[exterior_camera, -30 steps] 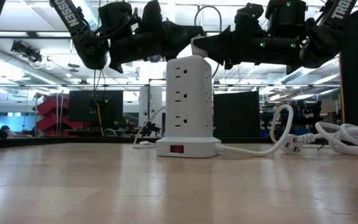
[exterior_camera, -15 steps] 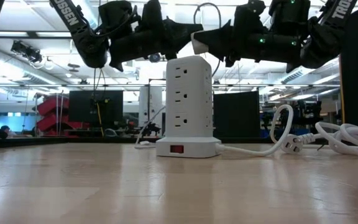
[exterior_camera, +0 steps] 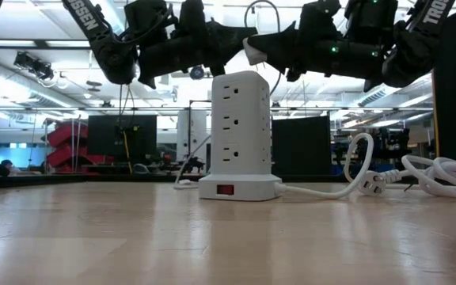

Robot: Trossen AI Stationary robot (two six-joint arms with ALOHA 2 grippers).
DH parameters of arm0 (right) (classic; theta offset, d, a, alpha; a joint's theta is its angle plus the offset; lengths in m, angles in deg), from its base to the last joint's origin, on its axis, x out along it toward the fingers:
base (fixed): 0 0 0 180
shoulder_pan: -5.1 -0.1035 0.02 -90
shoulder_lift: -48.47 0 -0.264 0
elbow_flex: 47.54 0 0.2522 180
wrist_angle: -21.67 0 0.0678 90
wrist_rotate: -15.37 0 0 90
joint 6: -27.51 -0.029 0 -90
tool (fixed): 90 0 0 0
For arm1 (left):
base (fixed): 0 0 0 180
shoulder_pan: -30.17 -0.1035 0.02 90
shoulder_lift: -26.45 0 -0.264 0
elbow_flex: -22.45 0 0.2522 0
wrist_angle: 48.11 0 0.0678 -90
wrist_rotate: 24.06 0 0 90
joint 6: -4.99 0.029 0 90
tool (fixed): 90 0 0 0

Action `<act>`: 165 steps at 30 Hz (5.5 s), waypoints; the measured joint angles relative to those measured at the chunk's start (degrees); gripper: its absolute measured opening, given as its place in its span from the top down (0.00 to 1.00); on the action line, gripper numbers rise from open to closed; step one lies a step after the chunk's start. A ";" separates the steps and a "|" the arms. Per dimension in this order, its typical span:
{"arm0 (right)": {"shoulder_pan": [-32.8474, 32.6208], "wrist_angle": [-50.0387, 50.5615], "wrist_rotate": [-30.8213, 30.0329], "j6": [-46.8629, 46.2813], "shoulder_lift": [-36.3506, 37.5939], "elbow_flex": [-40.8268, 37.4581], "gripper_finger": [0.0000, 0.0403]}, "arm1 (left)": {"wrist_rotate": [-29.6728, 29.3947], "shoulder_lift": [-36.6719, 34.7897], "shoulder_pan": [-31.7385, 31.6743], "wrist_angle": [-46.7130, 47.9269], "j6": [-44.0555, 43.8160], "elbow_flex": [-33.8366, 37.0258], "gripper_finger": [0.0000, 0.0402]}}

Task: Plug in charger
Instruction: Insert the white charger cable into the white charger adapter, then insert the white charger adapter into the white outlet extension

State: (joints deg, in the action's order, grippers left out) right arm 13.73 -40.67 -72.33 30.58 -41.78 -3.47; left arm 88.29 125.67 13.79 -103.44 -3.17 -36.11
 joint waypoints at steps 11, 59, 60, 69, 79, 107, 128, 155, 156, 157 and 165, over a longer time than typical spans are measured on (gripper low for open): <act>-0.39 3.64 -1.81 -1.14 0.42 -0.28 0.73 | 0.43 0.26 -0.72 -3.04 -1.73 0.31 0.68; -0.72 -0.71 -1.52 -1.47 0.02 -0.63 0.73 | 2.40 -1.58 -1.53 0.85 0.67 -0.13 1.00; -0.72 -0.73 -1.54 -1.47 0.02 -0.63 0.73 | 2.40 -1.56 -1.53 0.85 0.66 -0.13 1.00; -0.76 -0.84 -0.91 -1.83 0.04 -0.63 0.73 | 2.44 -1.49 -0.78 0.79 0.49 0.01 1.00; -0.76 -0.74 0.92 -1.69 0.09 0.70 0.73 | 2.68 -1.54 -0.13 -0.03 0.44 0.01 1.00; -0.16 6.12 -0.59 -3.02 0.61 -0.26 0.73 | 8.41 -0.95 -6.43 1.17 -4.24 0.27 0.64; -0.20 5.29 4.71 -5.24 0.50 -0.48 0.73 | 20.10 -1.23 -6.51 -0.52 -2.18 0.09 0.44; 9.92 15.09 29.69 -31.55 0.41 5.90 0.73 | 19.29 -1.36 -3.89 5.79 24.55 -0.02 0.34; 9.92 16.29 29.81 -31.54 0.39 6.31 0.73 | 18.98 -1.36 -3.80 6.49 25.81 -0.02 0.34; 9.86 17.45 29.80 -31.52 0.39 6.67 0.73 | 18.80 -1.36 -3.78 7.02 26.59 -0.02 0.34; 9.89 21.61 30.83 -33.43 0.37 7.55 0.73 | 18.56 -1.36 -3.74 11.01 31.34 -0.04 0.39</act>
State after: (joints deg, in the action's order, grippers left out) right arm 23.62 -19.05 -41.50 -2.85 -41.41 4.08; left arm 106.85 124.31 10.05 -92.43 28.17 -36.15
